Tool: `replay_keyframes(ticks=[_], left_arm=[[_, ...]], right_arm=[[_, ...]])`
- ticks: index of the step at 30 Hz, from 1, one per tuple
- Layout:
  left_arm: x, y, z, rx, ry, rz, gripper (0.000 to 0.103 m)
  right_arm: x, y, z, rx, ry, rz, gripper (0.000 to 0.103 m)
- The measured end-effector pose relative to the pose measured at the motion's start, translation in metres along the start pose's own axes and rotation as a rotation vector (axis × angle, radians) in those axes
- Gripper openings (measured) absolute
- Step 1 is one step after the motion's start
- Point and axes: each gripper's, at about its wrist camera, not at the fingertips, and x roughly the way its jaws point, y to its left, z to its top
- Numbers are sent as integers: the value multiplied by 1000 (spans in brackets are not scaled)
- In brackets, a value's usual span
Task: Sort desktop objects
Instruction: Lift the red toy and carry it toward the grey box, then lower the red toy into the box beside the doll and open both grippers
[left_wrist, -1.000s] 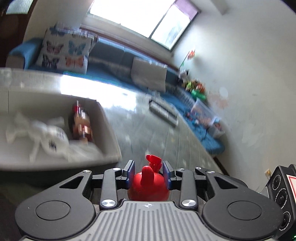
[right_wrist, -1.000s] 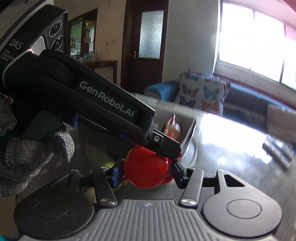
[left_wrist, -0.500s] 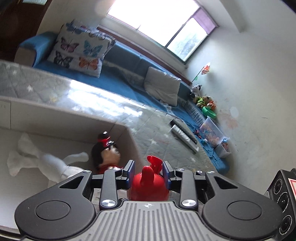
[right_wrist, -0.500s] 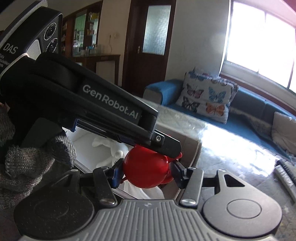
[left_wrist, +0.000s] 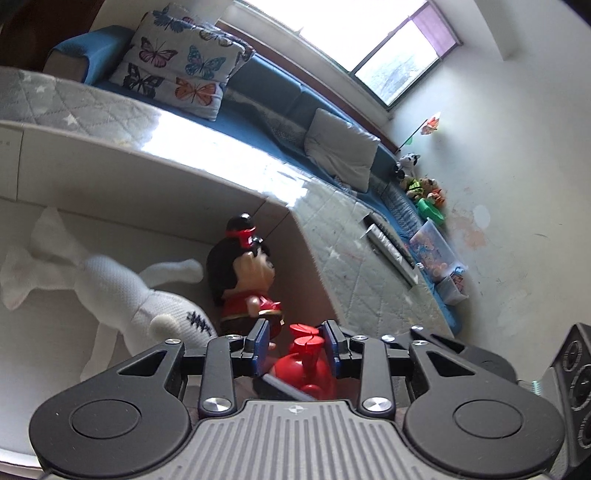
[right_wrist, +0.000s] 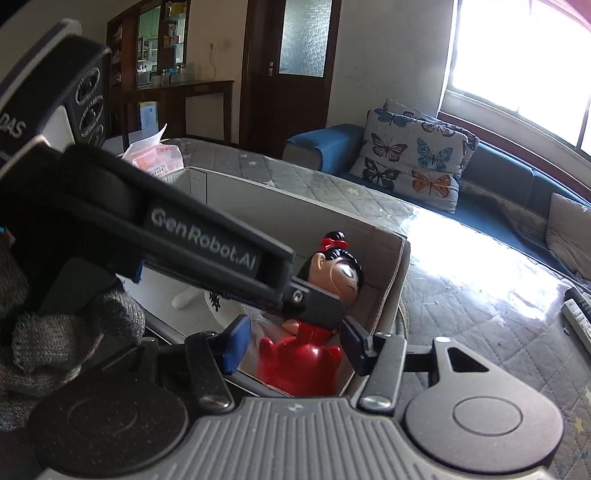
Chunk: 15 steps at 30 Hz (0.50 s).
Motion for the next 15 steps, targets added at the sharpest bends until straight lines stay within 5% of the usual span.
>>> replay_keyframes(ticks=[15], left_arm=[[-35, -13, -8, 29, -66, 34, 34]], right_arm=[[-28, 3, -4, 1, -53, -20, 54]])
